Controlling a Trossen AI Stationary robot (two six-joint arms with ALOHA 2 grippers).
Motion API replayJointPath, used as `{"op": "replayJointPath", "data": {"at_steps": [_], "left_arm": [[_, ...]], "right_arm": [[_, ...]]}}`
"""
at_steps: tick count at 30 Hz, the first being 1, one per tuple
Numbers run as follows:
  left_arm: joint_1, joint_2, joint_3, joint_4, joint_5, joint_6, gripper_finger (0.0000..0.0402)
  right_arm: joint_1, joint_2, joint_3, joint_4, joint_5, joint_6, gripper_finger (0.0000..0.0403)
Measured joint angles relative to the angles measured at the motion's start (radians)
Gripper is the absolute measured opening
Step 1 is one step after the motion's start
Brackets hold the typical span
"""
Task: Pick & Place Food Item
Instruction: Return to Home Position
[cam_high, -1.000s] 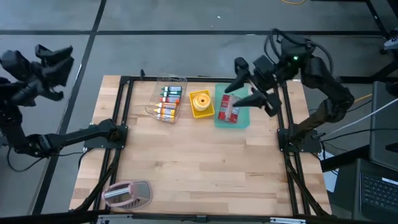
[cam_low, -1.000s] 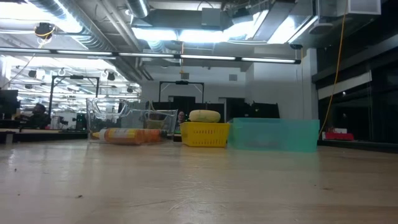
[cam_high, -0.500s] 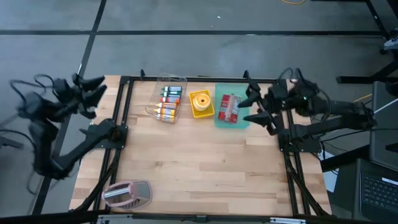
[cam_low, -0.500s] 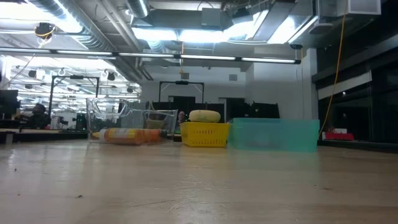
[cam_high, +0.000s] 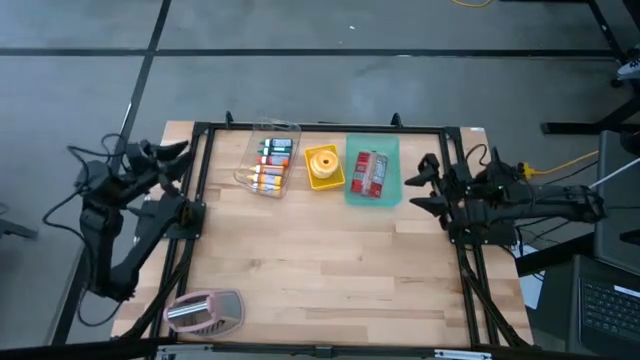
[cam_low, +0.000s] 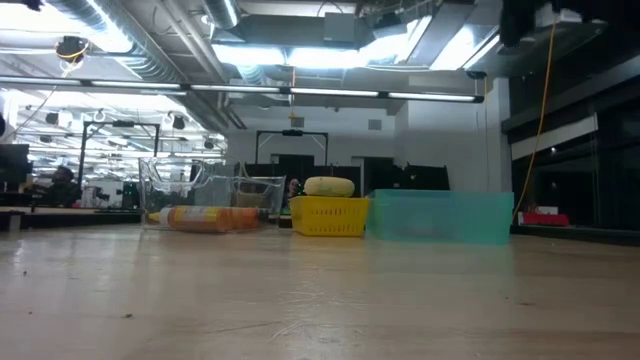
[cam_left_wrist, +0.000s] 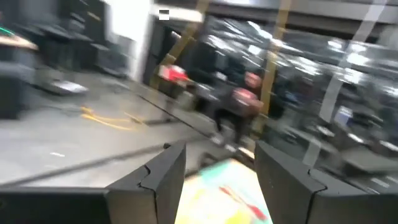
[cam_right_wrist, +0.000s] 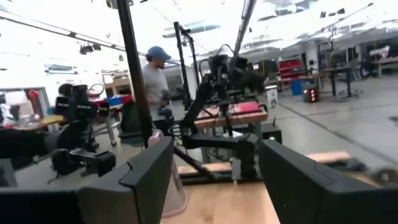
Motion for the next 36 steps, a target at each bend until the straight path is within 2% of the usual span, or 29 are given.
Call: {"op": "replayJointPath", "data": {"at_steps": [4, 7, 11, 14, 17, 21, 22, 25, 30, 33, 36], "left_arm": [[0.021, -0.045, -0.018, -0.014, -0.095, -0.001, 0.0184], [0.038, -0.043, -0.017, -0.104, -0.14, 0.002, 0.0185], [0.089, -0.044, -0.037, -0.21, -0.299, 0.021, 0.0185], [0.122, -0.045, -0.079, -0.206, -0.39, 0.057, 0.0185], [0.137, -0.045, -0.166, -0.156, -0.372, 0.07, 0.0185], [0.141, -0.044, -0.251, -0.035, -0.197, 0.06, 0.0185], [0.141, -0.045, -0.249, -0.003, -0.188, 0.061, 0.0185], [0.141, -0.044, -0.248, 0.026, -0.222, 0.046, 0.0185], [0.141, -0.045, -0.275, 0.093, -0.414, 0.028, 0.0185], [0.138, -0.045, -0.359, 0.162, -0.425, -0.002, 0.0185], [0.127, -0.045, -0.485, 0.253, -0.349, -0.056, 0.0185]], "right_arm": [[-0.001, -0.099, -0.109, 0.017, 0.003, 0.058, 0.0236], [-0.001, -0.153, -0.167, 0.067, 0.004, 0.088, 0.0236], [-0.002, -0.195, -0.197, 0.052, 0.033, 0.087, 0.0236], [-0.002, -0.205, -0.206, 0.021, 0.045, 0.087, 0.0236], [-0.002, -0.205, -0.206, -0.007, 0.048, 0.113, 0.0236], [-0.002, -0.205, -0.206, -0.008, 0.047, 0.145, 0.0236], [-0.002, -0.205, -0.206, -0.006, 0.047, 0.15, 0.0236], [-0.002, -0.205, -0.206, -0.006, 0.046, 0.169, 0.0236], [-0.002, -0.205, -0.206, -0.001, 0.048, 0.171, 0.0236], [-0.002, -0.205, -0.206, -0.002, 0.054, 0.187, 0.0236], [-0.002, -0.205, -0.206, -0.001, 0.055, 0.203, 0.0236]]}}
